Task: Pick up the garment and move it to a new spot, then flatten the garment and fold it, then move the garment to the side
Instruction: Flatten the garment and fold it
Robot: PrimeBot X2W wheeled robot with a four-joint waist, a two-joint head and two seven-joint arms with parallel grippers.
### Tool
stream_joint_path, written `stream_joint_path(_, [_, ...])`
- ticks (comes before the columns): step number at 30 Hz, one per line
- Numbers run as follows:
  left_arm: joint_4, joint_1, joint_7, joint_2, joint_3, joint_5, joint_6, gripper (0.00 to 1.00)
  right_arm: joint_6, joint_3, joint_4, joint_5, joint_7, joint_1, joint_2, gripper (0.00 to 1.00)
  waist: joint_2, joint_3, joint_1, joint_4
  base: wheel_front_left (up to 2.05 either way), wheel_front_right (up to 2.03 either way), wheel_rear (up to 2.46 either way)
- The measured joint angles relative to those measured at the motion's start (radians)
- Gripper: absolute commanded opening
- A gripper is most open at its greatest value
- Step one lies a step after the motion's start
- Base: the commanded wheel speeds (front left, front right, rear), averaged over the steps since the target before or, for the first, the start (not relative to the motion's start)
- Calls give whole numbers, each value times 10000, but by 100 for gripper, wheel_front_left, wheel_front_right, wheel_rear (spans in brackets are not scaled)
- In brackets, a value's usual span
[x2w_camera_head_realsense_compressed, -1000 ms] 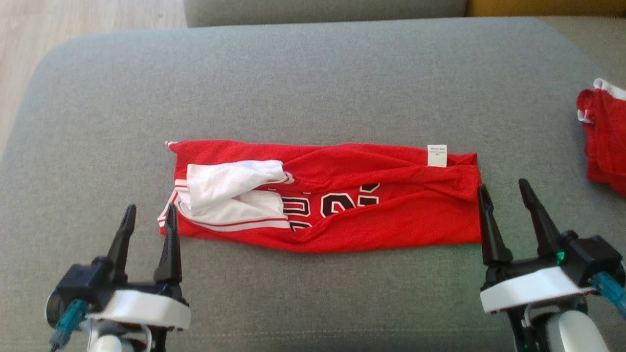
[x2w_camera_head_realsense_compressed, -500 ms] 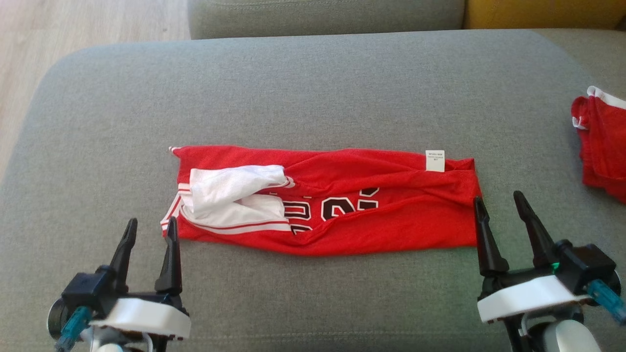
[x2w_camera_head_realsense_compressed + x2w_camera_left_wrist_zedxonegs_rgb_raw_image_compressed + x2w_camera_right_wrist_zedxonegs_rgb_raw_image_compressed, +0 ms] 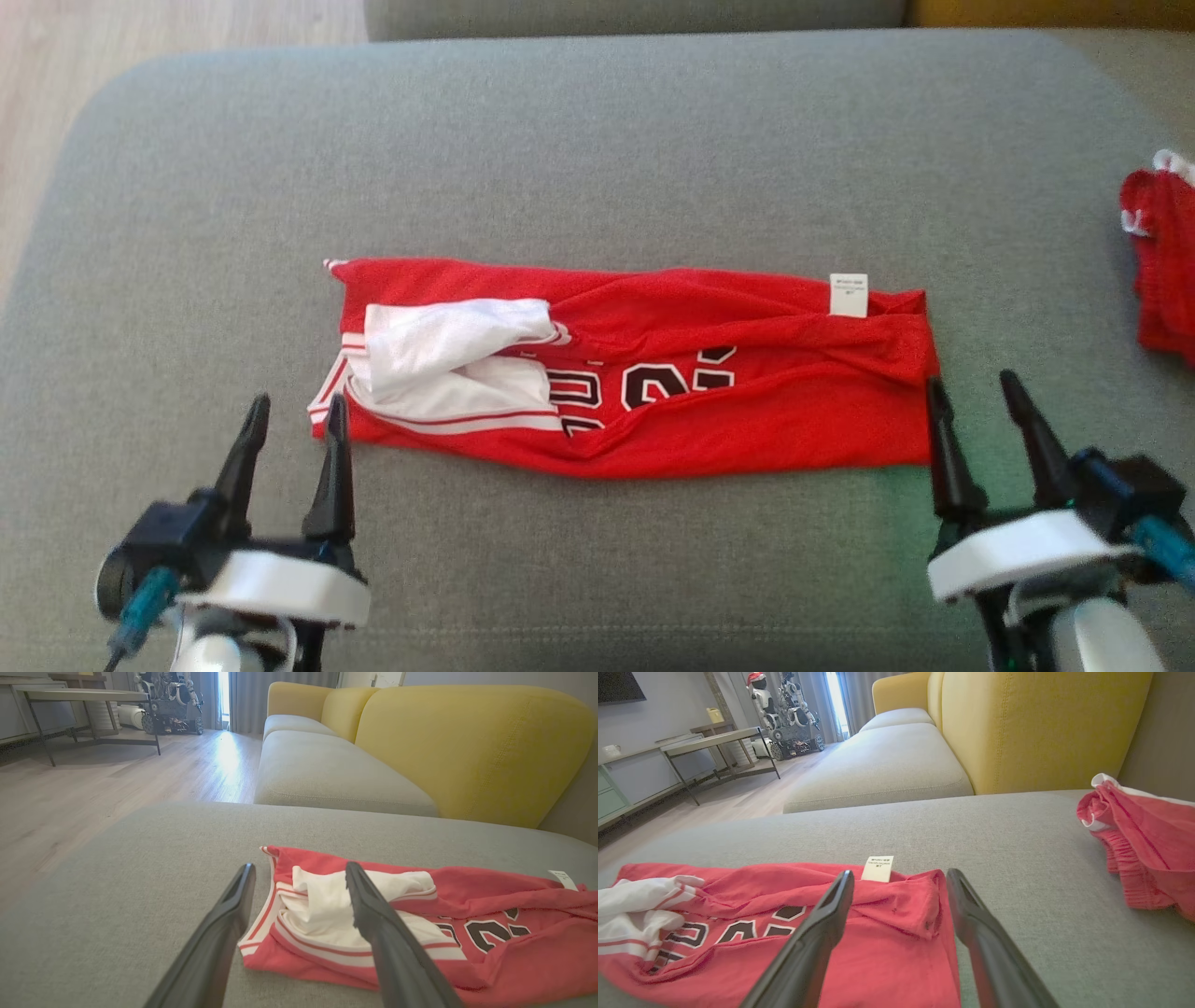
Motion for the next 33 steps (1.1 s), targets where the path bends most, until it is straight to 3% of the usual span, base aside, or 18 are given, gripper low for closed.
stream_joint_path(7, [-153, -867, 0, -67, -107, 71, -180, 100, 0, -696, 1409, -15, 349, -1614, -90, 100, 0, 731, 0, 253, 0, 0, 0])
stream_joint_path(13, [-54, -1316, 0, -140, -259, 155, -357, 100, 0, -1080, 2761, -146, 1645, -2264, -111, 100, 0, 1245, 0, 512, 0, 0, 0])
stream_joint_path(20, [56, -1421, 0, -265, -276, 155, -443, 100, 0, -1411, 2757, 79, 2370, -2127, -35, 100, 0, 1331, 0, 661, 0, 0, 0])
stream_joint_path(21, [56, -1421, 0, -265, -276, 155, -443, 100, 0, -1411, 2757, 79, 2370, -2127, -35, 81, 0, 1331, 0, 661, 0, 0, 0])
stream_joint_path(22, [61, -1421, 0, -288, -261, 155, -445, 100, 0, -1377, 2732, 253, 2385, -2065, -35, 36, 0, 1319, 0, 643, 0, 0, 0])
stream_joint_path(23, [61, -1421, 0, -303, -247, 157, -445, 100, 0, -1315, 2719, 408, 2451, -1993, -35, 0, 0, 1312, 0, 618, 0, 0, 0])
stream_joint_path(33, [107, -1418, 0, -343, -2, 244, -449, 100, 0, -1323, 2387, 650, 2345, -1636, 46, 0, 0, 1140, 0, 393, 0, 0, 0])
